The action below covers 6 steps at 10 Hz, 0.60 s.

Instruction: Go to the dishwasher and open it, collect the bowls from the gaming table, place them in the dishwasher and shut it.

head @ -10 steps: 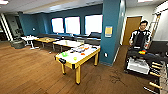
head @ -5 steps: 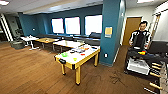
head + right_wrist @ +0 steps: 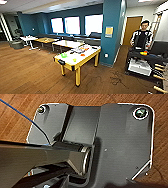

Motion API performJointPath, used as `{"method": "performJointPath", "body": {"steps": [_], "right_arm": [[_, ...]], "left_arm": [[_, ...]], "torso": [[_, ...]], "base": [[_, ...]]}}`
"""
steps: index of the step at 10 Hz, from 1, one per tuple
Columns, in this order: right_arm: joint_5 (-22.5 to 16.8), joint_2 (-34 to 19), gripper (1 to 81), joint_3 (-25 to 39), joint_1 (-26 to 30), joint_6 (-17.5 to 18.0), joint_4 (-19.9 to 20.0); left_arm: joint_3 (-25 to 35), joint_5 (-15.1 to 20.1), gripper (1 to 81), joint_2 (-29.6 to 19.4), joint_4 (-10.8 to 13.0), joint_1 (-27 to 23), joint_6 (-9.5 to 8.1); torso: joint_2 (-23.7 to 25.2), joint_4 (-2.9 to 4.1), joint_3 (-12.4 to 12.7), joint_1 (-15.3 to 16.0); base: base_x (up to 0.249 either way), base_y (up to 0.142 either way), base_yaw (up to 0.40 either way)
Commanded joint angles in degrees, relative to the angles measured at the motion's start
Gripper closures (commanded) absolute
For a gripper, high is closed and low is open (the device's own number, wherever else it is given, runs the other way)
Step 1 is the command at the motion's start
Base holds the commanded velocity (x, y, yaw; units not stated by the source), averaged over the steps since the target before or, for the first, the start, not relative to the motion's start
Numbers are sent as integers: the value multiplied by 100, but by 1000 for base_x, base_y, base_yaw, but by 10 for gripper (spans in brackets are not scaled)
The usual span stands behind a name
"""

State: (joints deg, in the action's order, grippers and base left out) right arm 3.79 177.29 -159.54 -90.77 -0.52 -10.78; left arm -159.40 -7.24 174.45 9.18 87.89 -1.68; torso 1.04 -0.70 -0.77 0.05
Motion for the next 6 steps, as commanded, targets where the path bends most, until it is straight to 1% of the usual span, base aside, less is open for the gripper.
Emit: {"method": "performJointPath", "body": {"steps": [1, 6], "right_arm": [[-282, 20, 10, 20, 248, -18, -30], [-282, 28, 10, 20, 265, -18, -30]], "left_arm": [[14, 250, 10, -15, -13, -286, 2], [14, 250, 10, -24, -21, -269, 1]], "torso": [[0, 0, 0, -2], [-2, 0, 0, 0]], "base": [[109, 0, 0], [110, 0, 0]]}}
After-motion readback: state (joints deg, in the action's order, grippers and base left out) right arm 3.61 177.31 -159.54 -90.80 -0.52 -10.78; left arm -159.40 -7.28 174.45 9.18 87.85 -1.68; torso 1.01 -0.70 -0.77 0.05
